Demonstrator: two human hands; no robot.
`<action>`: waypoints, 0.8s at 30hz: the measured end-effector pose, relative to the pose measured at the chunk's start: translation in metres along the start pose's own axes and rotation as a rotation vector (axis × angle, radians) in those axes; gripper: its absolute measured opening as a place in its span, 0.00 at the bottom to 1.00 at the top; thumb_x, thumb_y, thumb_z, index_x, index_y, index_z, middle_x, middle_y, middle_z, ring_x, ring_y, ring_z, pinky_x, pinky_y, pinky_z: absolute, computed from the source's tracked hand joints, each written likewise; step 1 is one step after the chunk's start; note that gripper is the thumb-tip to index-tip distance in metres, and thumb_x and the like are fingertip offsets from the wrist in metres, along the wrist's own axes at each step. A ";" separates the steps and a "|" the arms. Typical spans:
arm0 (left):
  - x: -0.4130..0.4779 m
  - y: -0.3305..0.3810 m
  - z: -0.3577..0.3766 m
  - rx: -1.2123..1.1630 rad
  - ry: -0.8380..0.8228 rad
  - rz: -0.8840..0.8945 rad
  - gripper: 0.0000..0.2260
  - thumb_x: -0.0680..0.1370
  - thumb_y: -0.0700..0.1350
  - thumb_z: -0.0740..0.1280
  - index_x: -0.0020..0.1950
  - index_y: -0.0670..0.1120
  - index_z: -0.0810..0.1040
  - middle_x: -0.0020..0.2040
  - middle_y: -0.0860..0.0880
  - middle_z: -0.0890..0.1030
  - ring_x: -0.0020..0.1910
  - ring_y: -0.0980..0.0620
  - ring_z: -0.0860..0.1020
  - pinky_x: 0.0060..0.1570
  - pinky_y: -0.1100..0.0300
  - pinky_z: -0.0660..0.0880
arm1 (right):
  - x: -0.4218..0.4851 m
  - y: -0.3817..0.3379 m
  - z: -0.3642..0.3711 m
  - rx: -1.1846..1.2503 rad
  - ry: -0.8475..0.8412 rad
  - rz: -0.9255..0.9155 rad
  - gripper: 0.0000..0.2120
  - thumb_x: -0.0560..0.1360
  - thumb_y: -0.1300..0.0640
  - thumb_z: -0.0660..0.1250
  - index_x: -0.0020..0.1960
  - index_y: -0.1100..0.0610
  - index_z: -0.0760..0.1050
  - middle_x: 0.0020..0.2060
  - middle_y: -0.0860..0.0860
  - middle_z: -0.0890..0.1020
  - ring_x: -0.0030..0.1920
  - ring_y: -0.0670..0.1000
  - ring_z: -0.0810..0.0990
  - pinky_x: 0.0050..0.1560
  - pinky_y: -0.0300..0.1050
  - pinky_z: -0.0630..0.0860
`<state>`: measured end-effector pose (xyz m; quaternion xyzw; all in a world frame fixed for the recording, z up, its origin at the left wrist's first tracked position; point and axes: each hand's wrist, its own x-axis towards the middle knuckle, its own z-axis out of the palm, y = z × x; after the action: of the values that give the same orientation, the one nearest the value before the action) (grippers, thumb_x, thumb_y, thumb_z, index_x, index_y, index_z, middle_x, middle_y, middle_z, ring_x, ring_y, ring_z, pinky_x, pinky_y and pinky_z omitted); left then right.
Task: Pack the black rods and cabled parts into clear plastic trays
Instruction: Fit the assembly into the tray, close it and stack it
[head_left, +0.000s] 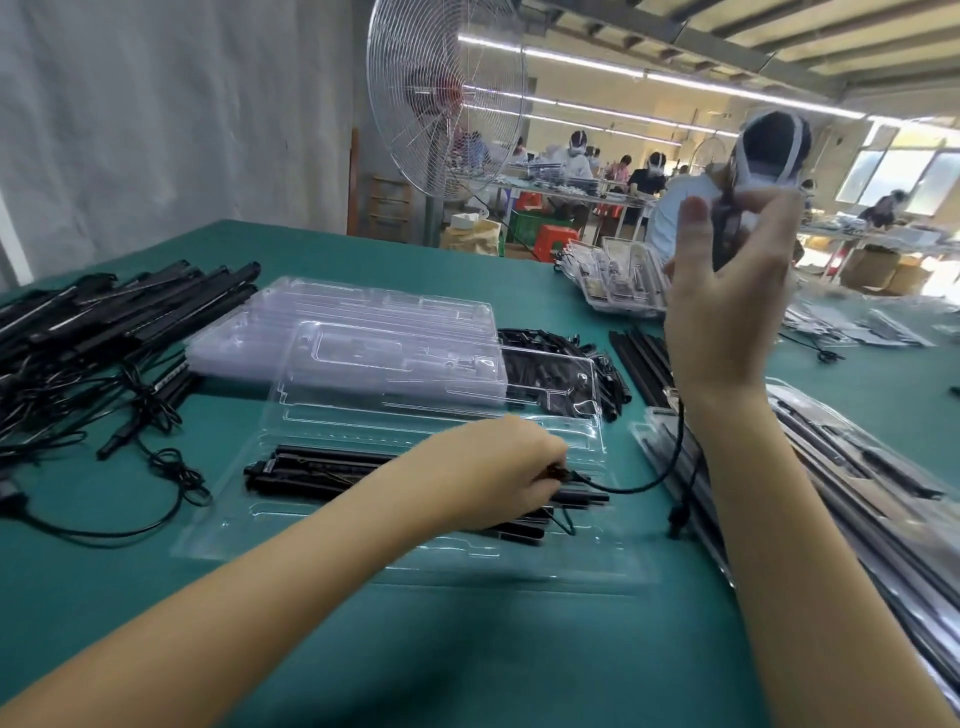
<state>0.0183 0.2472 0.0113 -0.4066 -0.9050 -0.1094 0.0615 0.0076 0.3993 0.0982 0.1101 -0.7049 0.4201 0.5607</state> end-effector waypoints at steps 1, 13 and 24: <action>0.003 0.004 0.004 -0.108 0.018 0.025 0.09 0.80 0.44 0.60 0.56 0.43 0.78 0.51 0.48 0.80 0.48 0.49 0.77 0.47 0.60 0.72 | 0.000 -0.003 0.003 0.011 -0.015 -0.061 0.07 0.80 0.54 0.58 0.50 0.57 0.61 0.35 0.43 0.71 0.33 0.40 0.74 0.32 0.34 0.71; -0.007 -0.013 0.030 0.104 -0.145 0.066 0.25 0.79 0.51 0.63 0.74 0.48 0.61 0.73 0.44 0.65 0.69 0.44 0.65 0.65 0.53 0.63 | -0.082 0.001 0.035 0.008 -1.046 0.204 0.12 0.76 0.56 0.67 0.58 0.49 0.74 0.45 0.50 0.80 0.33 0.41 0.77 0.45 0.43 0.77; -0.068 -0.096 -0.017 -0.279 0.400 -0.202 0.19 0.72 0.50 0.73 0.61 0.56 0.74 0.55 0.59 0.73 0.53 0.65 0.71 0.55 0.70 0.67 | -0.087 0.029 0.027 0.736 -1.208 0.887 0.16 0.77 0.67 0.60 0.64 0.63 0.70 0.53 0.57 0.82 0.35 0.50 0.79 0.36 0.41 0.77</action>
<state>-0.0083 0.1313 -0.0005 -0.2891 -0.8870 -0.3167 0.1713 0.0010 0.3706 0.0075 0.2047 -0.6801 0.6741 -0.2028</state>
